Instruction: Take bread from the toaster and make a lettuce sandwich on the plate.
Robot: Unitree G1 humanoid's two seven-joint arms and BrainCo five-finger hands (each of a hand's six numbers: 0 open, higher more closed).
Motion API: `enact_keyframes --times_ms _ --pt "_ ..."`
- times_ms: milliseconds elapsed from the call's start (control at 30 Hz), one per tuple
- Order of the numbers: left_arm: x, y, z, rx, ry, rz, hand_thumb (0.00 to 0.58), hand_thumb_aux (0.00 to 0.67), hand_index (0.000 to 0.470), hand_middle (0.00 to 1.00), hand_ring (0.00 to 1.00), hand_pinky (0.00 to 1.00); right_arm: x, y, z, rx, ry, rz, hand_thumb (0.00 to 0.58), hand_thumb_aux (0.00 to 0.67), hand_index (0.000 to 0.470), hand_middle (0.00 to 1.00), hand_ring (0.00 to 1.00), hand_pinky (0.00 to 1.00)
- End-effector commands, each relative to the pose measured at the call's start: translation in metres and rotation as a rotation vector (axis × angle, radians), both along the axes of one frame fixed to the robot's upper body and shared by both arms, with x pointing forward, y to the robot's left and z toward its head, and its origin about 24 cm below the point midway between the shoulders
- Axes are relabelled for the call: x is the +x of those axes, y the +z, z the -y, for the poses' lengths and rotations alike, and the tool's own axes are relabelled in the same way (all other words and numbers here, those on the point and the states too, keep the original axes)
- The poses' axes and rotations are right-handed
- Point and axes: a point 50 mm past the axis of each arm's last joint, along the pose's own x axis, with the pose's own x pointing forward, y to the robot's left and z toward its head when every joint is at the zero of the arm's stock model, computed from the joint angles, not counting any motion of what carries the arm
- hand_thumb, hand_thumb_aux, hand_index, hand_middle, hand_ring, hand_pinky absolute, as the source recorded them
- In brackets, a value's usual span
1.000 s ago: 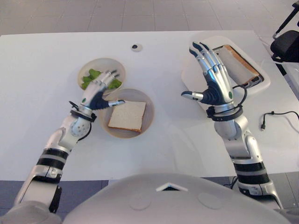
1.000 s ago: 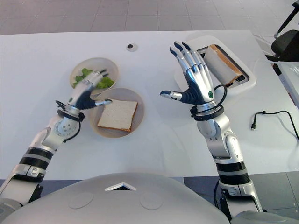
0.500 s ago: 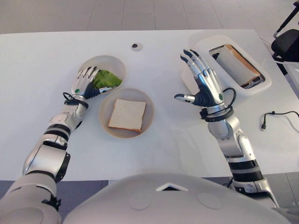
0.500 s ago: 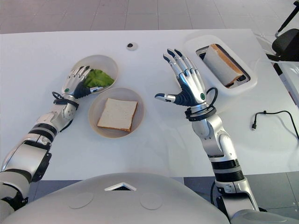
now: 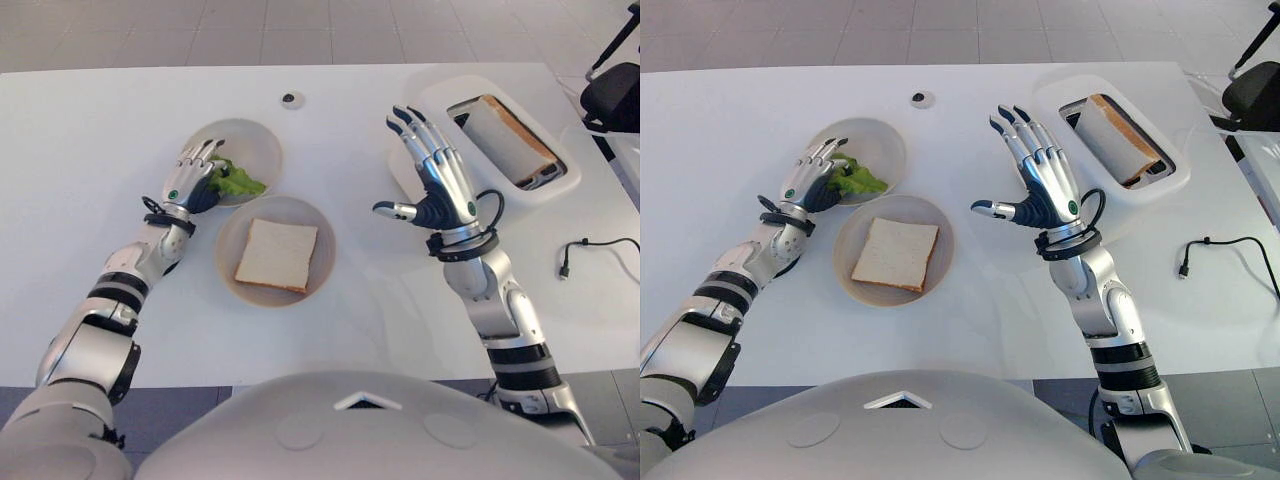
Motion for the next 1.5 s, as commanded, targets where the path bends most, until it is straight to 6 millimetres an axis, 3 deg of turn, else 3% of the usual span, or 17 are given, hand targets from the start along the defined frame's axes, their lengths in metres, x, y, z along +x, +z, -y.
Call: enact_keyframes --times_ms 33,267,400,567,600,633,767,800,833,900,1033,1133,1200,1233,1267,1300,1500 --pt "-0.014 0.015 0.016 -0.162 -0.081 0.017 0.58 0.67 0.47 0.0 0.0 0.0 0.001 -0.001 -0.001 0.01 0.001 -0.004 0.0 0.0 0.0 0.0 0.0 0.0" --pt "-0.055 0.013 0.057 -0.296 -0.327 -0.141 0.58 0.67 0.47 0.0 0.0 0.0 0.004 0.004 0.0 0.008 0.001 0.015 0.0 0.0 0.0 0.0 0.0 0.0" --pt "-0.082 -0.011 0.067 -0.243 -0.453 -0.332 0.58 0.67 0.47 0.0 0.0 0.0 0.004 0.006 0.009 0.02 -0.022 0.018 0.0 0.0 0.0 0.0 0.0 0.0" --pt "-0.098 -0.015 0.072 -0.226 -0.535 -0.401 0.58 0.67 0.47 0.0 0.0 0.0 0.001 0.006 0.02 0.015 -0.055 0.006 0.0 0.0 0.0 0.0 0.0 0.0" --pt "-0.099 -0.015 0.071 -0.217 -0.537 -0.403 0.573 0.596 0.418 0.0 0.0 0.0 0.002 0.007 0.022 0.011 -0.059 0.009 0.0 0.0 0.0 0.0 0.0 0.0" --pt "-0.099 -0.014 0.069 -0.213 -0.536 -0.401 0.526 0.465 0.326 0.0 0.0 0.0 0.002 0.008 0.024 0.007 -0.064 0.012 0.0 0.0 0.0 0.0 0.0 0.0" --pt "-0.095 0.0 0.064 -0.216 -0.509 -0.333 0.441 0.342 0.24 0.0 0.0 0.0 -0.002 0.019 0.038 -0.025 -0.107 0.053 0.0 0.0 0.0 0.0 0.0 0.0" --pt "-0.094 0.006 0.062 -0.213 -0.499 -0.304 0.297 0.202 0.142 0.0 0.0 0.0 -0.005 0.025 0.045 -0.034 -0.127 0.072 0.0 0.0 0.0 0.0 0.0 0.0" --pt "-0.093 0.01 0.06 -0.207 -0.498 -0.282 0.079 0.047 0.033 0.0 0.0 0.0 -0.009 0.032 0.051 -0.045 -0.146 0.089 0.0 0.0 0.0 0.0 0.0 0.0" --pt "-0.095 0.018 0.059 -0.191 -0.503 -0.26 0.005 0.003 0.002 0.0 0.0 0.0 -0.014 0.042 0.063 -0.071 -0.188 0.115 0.0 0.0 0.0 0.0 0.0 0.0" --pt "-0.105 0.02 0.06 -0.171 -0.537 -0.288 0.0 0.0 0.0 0.0 0.0 0.0 -0.014 0.056 0.086 -0.108 -0.292 0.148 0.0 0.0 0.0 0.0 0.0 0.0" --pt "-0.124 0.019 0.064 -0.203 -0.596 -0.357 0.22 0.142 0.1 0.0 0.0 0.0 -0.012 0.066 0.114 -0.152 -0.447 0.152 0.0 0.0 0.0 0.0 0.0 0.0" --pt "-0.133 0.023 0.064 -0.234 -0.599 -0.355 0.234 0.152 0.107 0.0 0.0 0.0 -0.01 0.064 0.126 -0.186 -0.493 0.092 0.0 0.0 0.0 0.0 0.0 0.0" --pt "-0.133 0.028 0.063 -0.258 -0.586 -0.324 0.22 0.142 0.1 0.0 0.0 0.0 -0.009 0.059 0.13 -0.203 -0.502 0.045 0.0 0.0 0.0 0.0 0.0 0.0" --pt "-0.133 0.036 0.063 -0.301 -0.572 -0.266 0.053 0.032 0.022 0.0 0.0 0.0 -0.007 0.052 0.134 -0.225 -0.507 -0.021 0.0 0.0 0.0 0.0 0.0 0.0" --pt "-0.131 0.046 0.063 -0.361 -0.56 -0.189 0.0 0.0 0.0 0.0 0.0 0.0 -0.005 0.044 0.136 -0.242 -0.51 -0.08 0.0 0.0 0.0 0.0 0.0 0.0" --pt "-0.127 0.089 0.057 -0.568 -0.493 0.163 0.0 0.0 0.0 0.0 0.0 0.0 0.006 0.018 0.14 -0.305 -0.47 -0.26 0.0 0.0 0.0 0.0 0.0 0.0"
